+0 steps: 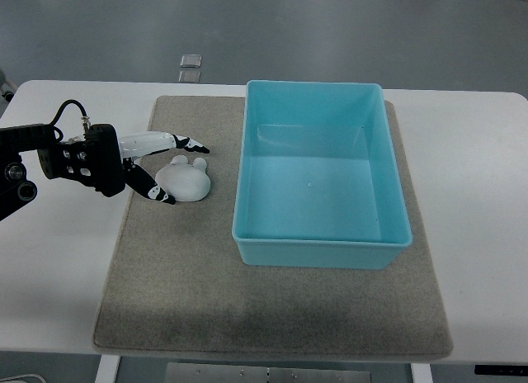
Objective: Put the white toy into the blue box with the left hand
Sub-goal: 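Lower the left hand over the white rabbit toy and close fingers around it, then lift the rabbit toy with the left hand off the mat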
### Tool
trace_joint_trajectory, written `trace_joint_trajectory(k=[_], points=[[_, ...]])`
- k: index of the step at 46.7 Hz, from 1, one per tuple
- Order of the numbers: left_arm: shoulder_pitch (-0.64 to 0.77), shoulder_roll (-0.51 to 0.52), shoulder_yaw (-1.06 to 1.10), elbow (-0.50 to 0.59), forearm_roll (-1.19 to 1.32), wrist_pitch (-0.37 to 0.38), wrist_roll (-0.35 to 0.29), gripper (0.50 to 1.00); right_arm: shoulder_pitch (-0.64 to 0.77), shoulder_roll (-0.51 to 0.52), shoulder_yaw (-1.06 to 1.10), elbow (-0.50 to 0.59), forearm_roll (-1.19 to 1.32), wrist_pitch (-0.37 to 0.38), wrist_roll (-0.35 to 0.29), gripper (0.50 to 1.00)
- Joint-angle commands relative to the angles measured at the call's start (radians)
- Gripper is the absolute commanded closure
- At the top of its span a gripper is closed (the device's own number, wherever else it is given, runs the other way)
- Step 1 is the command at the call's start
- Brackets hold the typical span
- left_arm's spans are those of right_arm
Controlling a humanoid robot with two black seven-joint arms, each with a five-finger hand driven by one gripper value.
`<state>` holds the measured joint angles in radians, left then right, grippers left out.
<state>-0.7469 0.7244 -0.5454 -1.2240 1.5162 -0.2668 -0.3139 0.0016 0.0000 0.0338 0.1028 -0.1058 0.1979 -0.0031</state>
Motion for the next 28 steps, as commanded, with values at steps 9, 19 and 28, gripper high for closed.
trace_joint_trajectory(k=[9,19,28], points=[[0.0,-0.008,0.001,0.003,0.027,0.0,0.003,0.641,0.0,0.0,0.0,0.0,0.0,0.0,0.0,0.564],[-0.002,-0.022,0.012,0.003,0.029,0.0,0.004,0.647,0.0,0.0,0.0,0.0,0.0,0.0,0.0,0.564],[-0.005,-0.02,0.013,0.005,0.03,0.0,0.004,0.649,0.0,0.0,0.0,0.0,0.0,0.0,0.0,0.564]])
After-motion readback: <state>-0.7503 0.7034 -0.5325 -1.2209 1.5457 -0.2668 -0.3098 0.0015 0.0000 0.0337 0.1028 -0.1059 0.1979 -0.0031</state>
